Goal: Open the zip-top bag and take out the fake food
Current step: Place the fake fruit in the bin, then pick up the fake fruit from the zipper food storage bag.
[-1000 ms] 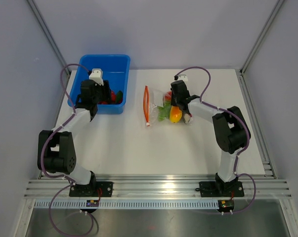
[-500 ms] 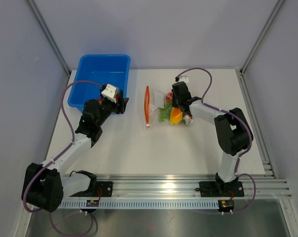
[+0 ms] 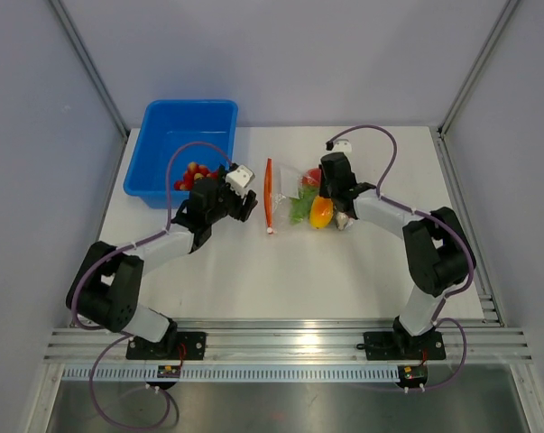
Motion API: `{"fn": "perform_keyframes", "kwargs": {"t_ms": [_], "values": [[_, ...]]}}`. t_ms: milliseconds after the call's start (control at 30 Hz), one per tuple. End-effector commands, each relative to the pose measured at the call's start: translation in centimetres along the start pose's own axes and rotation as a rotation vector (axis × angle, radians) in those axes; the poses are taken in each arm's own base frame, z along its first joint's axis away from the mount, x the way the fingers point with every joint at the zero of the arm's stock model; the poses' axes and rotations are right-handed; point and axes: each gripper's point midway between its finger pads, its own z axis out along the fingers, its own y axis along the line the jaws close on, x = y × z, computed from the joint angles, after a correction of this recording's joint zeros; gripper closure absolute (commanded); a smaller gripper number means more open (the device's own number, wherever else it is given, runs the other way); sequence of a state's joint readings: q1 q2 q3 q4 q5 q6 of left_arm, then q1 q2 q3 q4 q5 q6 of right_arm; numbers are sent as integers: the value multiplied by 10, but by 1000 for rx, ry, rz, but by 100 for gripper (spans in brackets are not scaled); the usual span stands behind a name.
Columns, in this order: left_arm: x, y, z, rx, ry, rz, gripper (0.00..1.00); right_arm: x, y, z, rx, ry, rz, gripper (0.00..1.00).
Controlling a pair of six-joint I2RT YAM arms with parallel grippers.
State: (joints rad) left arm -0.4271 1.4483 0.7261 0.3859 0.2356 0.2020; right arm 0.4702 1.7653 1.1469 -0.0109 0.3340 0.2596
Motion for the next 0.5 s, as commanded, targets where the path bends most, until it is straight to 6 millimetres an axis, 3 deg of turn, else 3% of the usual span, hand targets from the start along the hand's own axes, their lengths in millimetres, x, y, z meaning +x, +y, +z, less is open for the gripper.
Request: {"fn": "perform_keyframes", "kwargs": {"t_ms": [0, 133, 333, 467], "values": [[-21, 14, 18, -42, -36, 8, 38, -30, -8, -12, 27, -100, 23, 87], [-7, 17, 30, -52, 14, -23, 38, -28, -19, -16, 65, -101, 43, 73], [2, 18, 36, -51, 45, -24, 38, -35, -35, -23, 30, -126, 127, 71], [8, 11, 42, -3, 61, -19, 38, -37, -44, -24, -8, -136, 184, 56]]}}
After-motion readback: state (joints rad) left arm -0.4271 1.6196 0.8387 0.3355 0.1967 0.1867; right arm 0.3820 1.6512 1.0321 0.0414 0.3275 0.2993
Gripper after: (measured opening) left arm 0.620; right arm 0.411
